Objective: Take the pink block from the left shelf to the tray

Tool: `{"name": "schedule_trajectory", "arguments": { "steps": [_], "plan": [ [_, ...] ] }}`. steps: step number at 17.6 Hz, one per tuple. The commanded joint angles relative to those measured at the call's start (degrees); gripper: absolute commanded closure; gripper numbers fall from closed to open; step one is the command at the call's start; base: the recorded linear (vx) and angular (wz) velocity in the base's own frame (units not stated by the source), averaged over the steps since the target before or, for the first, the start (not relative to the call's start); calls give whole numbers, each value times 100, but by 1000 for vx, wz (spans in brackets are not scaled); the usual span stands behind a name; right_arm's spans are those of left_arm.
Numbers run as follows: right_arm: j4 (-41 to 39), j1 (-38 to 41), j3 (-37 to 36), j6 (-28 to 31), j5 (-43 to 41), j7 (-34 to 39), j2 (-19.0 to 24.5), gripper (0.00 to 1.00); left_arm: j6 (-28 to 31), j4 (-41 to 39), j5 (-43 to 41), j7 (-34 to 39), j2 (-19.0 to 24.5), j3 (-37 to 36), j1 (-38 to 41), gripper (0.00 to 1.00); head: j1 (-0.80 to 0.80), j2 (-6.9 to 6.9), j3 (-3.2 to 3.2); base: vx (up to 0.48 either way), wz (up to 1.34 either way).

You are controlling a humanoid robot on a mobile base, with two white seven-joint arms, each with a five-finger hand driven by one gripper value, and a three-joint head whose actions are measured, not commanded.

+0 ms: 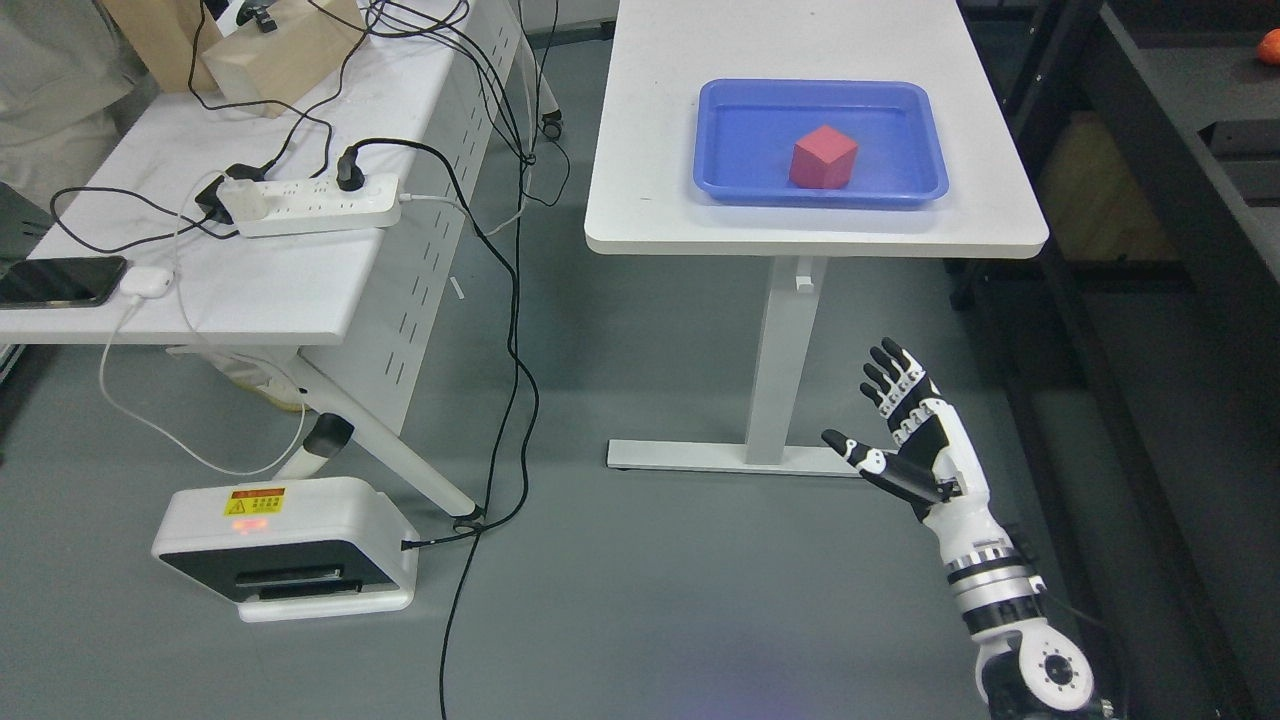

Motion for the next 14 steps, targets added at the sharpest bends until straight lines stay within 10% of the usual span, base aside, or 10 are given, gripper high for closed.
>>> {"name": "schedule_trajectory", "arguments": {
  "steps": [1, 14],
  "plan": [
    [289, -12, 52, -12, 49, -60, -100, 0, -6, -100, 0, 2, 100, 0, 0, 0, 0, 0, 0, -58, 10],
    [551, -345, -36, -12, 1280, -1308, -100, 0, 3, -100, 0, 2, 100, 0, 0, 0, 0, 0, 0, -7, 0]
  ]
}}
